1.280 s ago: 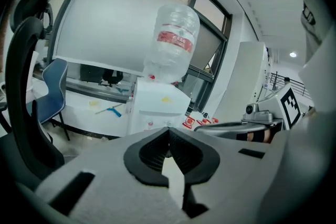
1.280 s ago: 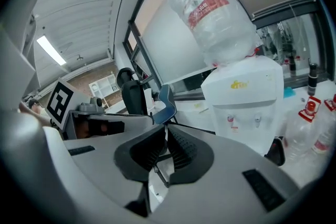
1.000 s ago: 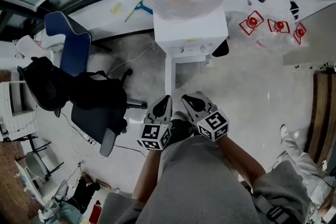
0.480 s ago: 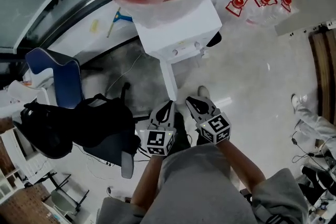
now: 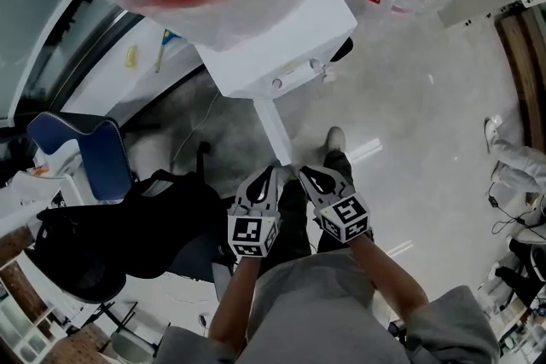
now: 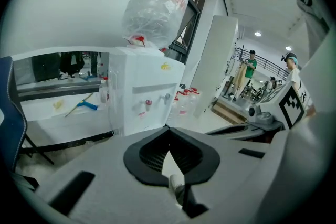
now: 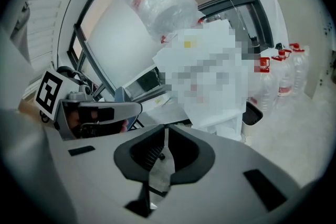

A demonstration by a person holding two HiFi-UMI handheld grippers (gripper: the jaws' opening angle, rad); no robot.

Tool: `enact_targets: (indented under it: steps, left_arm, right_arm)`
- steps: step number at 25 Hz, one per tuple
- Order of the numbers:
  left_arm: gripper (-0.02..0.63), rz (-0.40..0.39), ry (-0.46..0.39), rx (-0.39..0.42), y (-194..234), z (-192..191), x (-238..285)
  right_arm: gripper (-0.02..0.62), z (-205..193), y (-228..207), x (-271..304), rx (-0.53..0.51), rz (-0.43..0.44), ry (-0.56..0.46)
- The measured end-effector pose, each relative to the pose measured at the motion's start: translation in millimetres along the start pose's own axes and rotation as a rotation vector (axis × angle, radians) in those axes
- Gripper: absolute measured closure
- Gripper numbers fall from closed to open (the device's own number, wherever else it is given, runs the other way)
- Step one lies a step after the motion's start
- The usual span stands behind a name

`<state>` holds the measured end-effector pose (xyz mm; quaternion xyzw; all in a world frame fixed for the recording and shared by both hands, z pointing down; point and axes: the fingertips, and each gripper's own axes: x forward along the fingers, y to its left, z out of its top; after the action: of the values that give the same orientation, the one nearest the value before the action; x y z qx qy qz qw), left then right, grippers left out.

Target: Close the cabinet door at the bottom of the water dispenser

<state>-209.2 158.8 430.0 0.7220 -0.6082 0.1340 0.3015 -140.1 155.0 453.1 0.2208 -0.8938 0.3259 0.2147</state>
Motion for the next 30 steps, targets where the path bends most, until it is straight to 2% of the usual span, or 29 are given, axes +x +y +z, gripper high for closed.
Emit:
enact_targets:
  steps: [7, 14, 21, 25, 30]
  left_arm:
    - [0.6, -0.044, 0.033, 0.034, 12, -38, 32]
    - [0.6, -0.07, 0.078, 0.069, 27, -91, 68]
    - [0.6, -0.111, 0.176, 0.109, 47, -162, 103]
    - [0.6, -0.123, 0.201, 0.1, 61, -192, 115]
    - [0.6, -0.137, 0.236, 0.1, 73, -219, 127]
  right_arm:
    - [0.583, -64, -33, 37, 0.081, -0.085, 0.047]
    - [0.578, -153, -64, 75, 0.196, -0.203, 0.108]
    - [0.53, -246, -81, 115, 0.324, -0.275, 0.175]
    - [0.515, -285, -87, 139, 0.339, -0.33, 0.198]
    - [0.495, -314, -86, 169, 0.362, -0.367, 0.2]
